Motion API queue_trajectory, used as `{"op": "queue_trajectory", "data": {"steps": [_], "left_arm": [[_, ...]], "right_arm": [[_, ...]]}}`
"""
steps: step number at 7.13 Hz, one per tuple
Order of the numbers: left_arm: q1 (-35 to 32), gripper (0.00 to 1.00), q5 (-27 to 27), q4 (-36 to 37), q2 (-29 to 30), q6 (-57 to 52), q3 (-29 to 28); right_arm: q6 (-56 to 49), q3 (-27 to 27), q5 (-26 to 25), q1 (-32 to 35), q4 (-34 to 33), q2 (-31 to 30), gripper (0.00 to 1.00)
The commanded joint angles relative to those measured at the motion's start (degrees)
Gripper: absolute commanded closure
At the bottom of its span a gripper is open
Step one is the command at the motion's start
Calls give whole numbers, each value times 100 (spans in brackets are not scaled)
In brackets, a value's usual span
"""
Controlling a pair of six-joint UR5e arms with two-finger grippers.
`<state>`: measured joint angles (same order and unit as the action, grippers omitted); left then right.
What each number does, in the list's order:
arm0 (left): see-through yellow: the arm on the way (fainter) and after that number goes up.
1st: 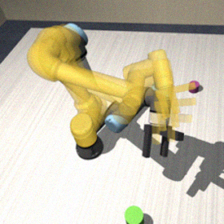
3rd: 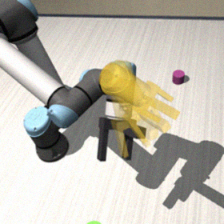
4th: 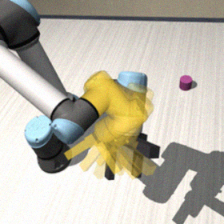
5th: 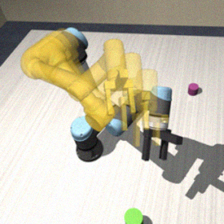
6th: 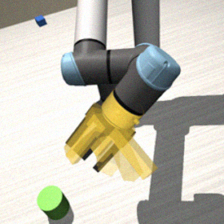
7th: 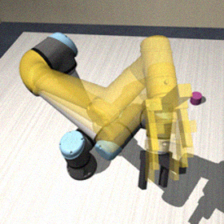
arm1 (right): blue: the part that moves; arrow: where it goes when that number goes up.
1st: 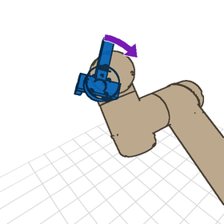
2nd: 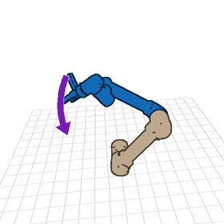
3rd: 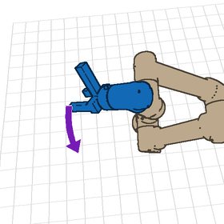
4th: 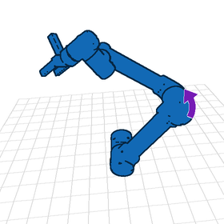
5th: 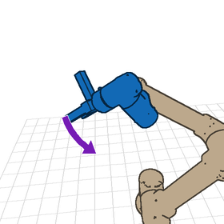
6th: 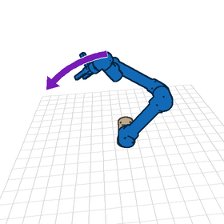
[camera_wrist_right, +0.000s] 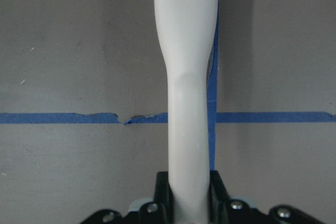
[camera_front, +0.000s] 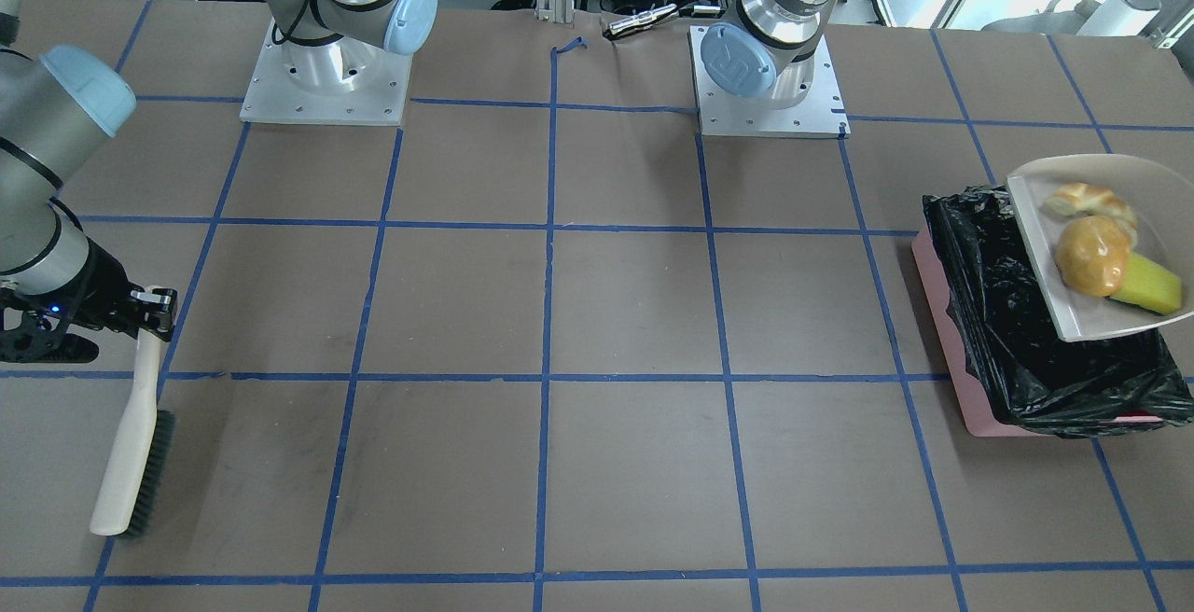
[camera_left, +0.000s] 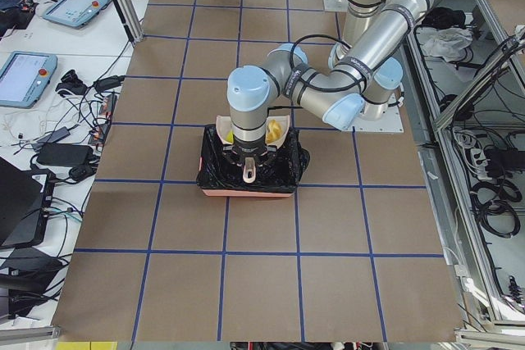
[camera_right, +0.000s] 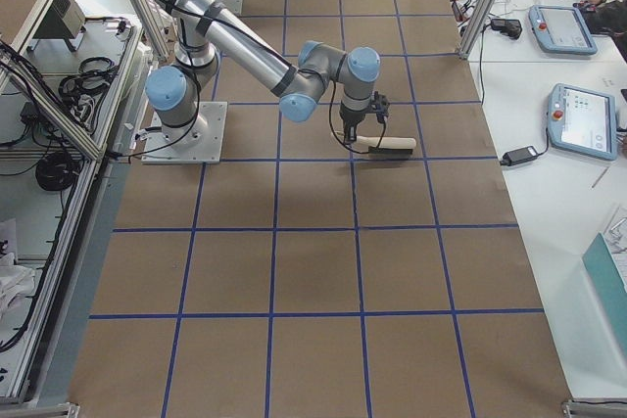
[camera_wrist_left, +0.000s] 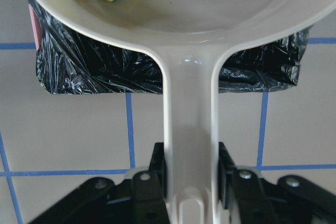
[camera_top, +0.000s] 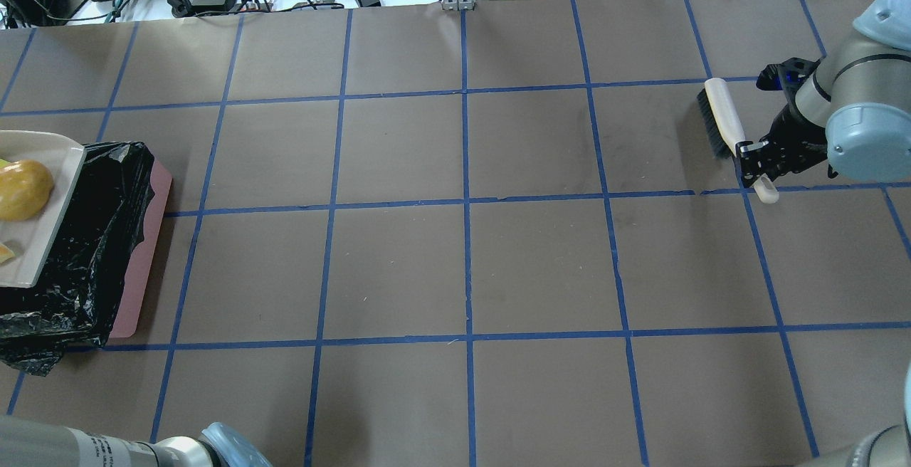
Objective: Sweep and dump trash into bin
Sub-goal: 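Carry the dustpan over the black trash bag with the left gripper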
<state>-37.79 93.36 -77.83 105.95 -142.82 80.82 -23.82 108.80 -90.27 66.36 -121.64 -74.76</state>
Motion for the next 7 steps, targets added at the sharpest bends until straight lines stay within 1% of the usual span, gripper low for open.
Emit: {"op": "queue_trajectory", "data": {"steps": [1,2,3,4,5,6,7], "left_arm": [[-9,100,339,750,101,-18,82],[-87,100,863,787,58,60,101],[-227,100,1060,796,-73,253,205],[-376,100,1766,918,-162,663,284],[-413,100,1982,1075,-206,711,303],[-483,100,2106,1469,-224,712,346],[-631,100,2316,1699,-276,720,408]], "right_arm": [[0,1,-17,0,0,23,100],[-9,-7,-35,0,26,23,98],[-17,1,-52,0,35,23,57],[-17,-7,-44,0,35,23,23],[-9,1,-26,0,35,23,6],[-9,-7,-17,0,35,23,3],[-9,-7,-17,0,35,23,2]]}}
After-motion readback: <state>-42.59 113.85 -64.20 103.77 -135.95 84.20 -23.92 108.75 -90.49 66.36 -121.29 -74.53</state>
